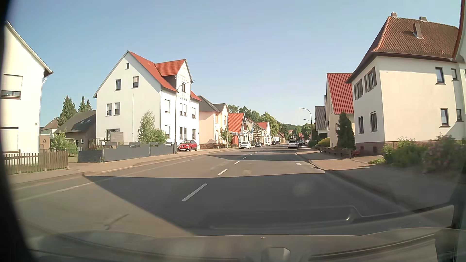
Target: Follow the waypoints while adhering to traffic rules and regulations
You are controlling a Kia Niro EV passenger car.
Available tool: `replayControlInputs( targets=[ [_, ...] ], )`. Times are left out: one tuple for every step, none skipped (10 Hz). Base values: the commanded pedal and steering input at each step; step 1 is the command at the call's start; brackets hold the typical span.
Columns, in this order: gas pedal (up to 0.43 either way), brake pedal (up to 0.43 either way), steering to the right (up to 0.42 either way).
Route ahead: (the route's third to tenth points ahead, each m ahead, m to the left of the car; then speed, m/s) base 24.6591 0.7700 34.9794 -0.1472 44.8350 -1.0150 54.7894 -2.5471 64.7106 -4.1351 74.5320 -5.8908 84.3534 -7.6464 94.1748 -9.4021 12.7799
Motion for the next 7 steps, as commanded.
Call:
replayControlInputs(
  targets=[
    [0.138,0.006,0.011],
    [0.118,0.006,0.012],
    [0.118,0.006,0.012],
    [0.110,0.006,0.013],
    [0.110,0.006,0.013],
    [0.098,0.006,0.014],
    [0.087,0.006,0.014]
  ],
)
